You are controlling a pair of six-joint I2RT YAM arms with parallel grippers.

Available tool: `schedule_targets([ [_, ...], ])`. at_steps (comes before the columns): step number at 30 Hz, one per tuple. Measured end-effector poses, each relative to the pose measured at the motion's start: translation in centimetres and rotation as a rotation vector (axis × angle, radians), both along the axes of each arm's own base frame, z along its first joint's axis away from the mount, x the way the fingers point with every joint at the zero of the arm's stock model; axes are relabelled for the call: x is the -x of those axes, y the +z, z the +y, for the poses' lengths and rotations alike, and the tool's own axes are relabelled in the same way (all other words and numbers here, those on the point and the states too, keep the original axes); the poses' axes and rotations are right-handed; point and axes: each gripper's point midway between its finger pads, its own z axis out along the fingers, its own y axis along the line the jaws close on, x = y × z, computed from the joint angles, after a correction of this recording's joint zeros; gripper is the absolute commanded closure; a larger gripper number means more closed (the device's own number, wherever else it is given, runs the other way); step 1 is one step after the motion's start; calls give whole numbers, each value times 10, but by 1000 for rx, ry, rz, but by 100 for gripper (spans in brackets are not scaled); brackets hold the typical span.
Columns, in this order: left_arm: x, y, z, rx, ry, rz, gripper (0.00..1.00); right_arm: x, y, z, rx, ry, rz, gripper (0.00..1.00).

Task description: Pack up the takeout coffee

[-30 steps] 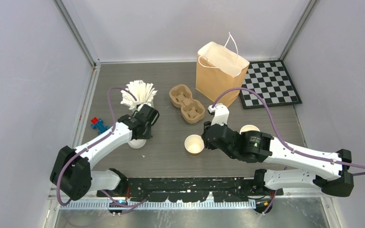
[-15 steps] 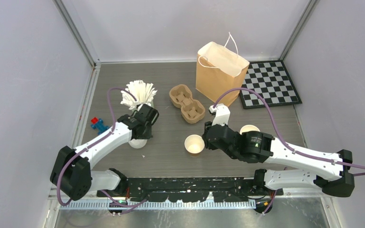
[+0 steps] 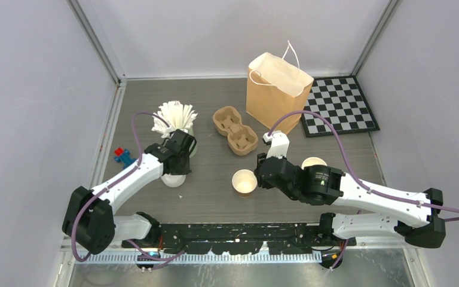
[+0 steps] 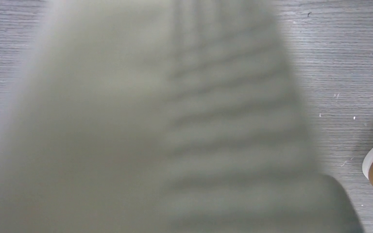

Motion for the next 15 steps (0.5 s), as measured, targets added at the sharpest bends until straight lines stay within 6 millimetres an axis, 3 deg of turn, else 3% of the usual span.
schedule_targets([
  [15,1,0,-3,33,-4,14,87,1,-1,0,2,3,3,66],
])
